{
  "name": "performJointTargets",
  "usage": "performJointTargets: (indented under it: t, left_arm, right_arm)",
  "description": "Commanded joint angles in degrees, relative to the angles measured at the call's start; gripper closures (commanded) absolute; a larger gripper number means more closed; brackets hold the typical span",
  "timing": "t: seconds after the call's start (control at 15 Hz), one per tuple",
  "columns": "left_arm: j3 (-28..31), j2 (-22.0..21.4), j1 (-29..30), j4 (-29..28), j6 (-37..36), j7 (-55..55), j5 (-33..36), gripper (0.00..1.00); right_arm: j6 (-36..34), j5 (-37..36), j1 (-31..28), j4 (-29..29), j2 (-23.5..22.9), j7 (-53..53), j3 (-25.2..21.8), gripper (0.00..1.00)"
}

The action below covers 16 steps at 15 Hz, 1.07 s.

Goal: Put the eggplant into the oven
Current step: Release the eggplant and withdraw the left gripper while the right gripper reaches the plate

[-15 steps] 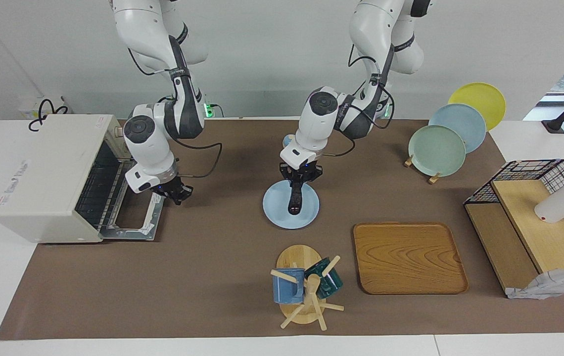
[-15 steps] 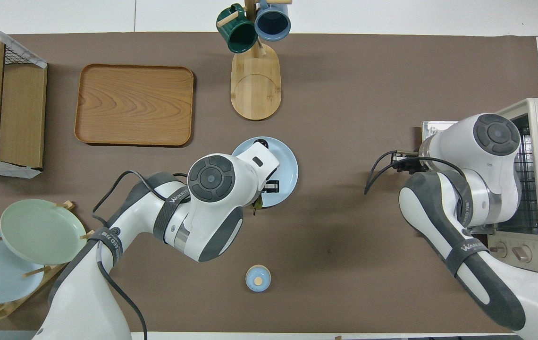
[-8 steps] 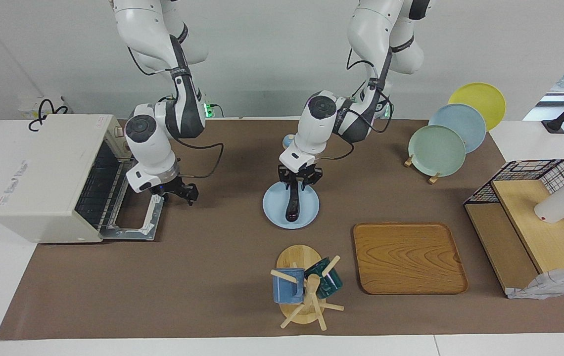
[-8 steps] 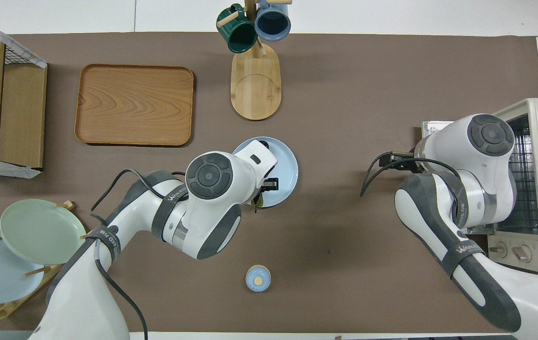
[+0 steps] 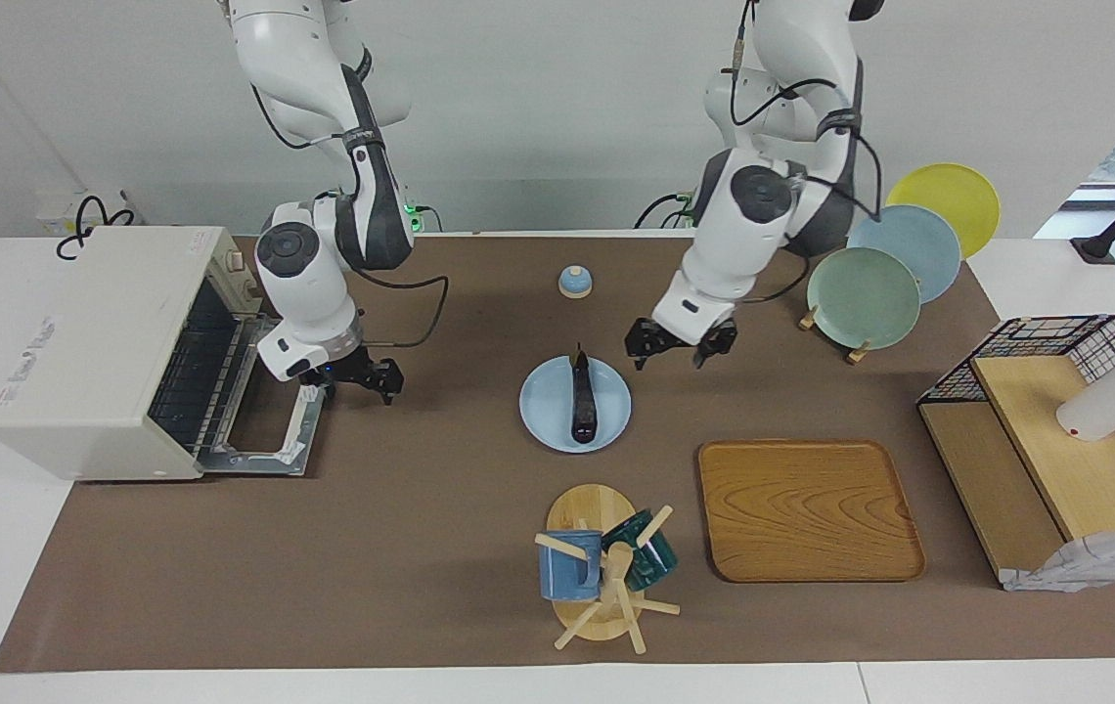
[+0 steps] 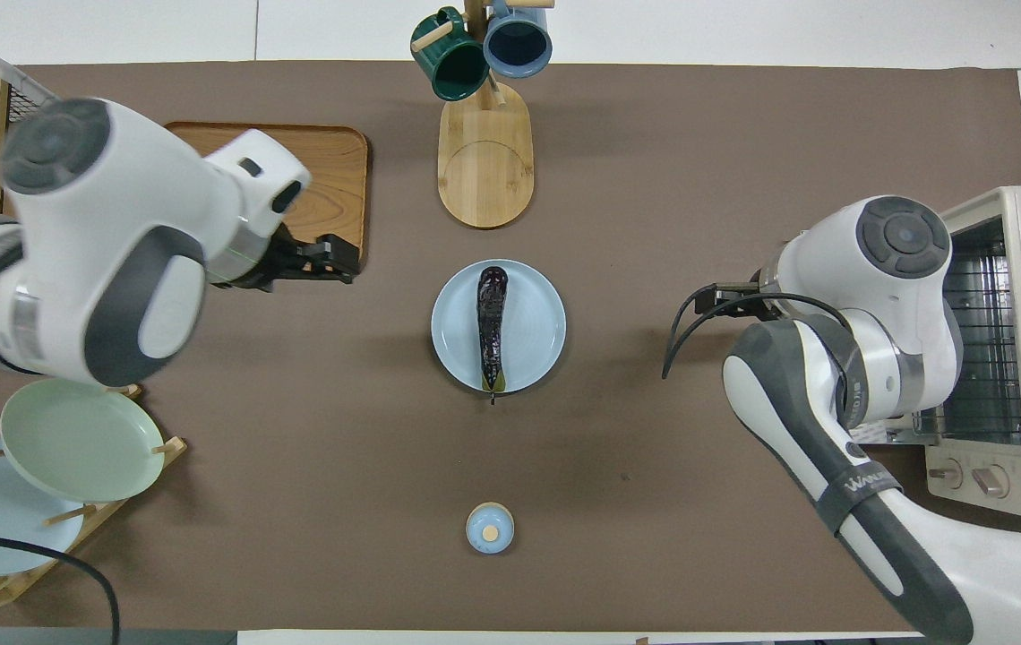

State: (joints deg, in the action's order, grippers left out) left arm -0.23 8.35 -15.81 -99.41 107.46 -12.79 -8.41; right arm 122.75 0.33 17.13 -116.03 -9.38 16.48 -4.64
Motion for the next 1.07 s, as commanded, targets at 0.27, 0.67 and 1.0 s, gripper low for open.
performJointTargets:
  t: [0.27, 0.67, 1.0]
  left_arm:
    - [-0.4, -6.7, 8.6, 1.3, -8.0, 9.6, 3.9, 0.0]
    - [-0.5, -10.6, 8.4, -1.7, -10.3, 9.4, 7.4, 0.0]
    - [-0.4, -10.8, 8.4, -2.2, -10.6, 9.5, 6.8, 0.0]
  right_arm:
    - [-8.5, -0.3, 14.0, 15.5, -5.1, 16.3, -0.4, 0.0]
    - [-8.9, -3.6, 25.7, 30.2, -19.3, 31.6, -0.4, 0.0]
    - [-2.2, -3.8, 29.6, 34.3, -25.1, 37.4, 1.3, 0.0]
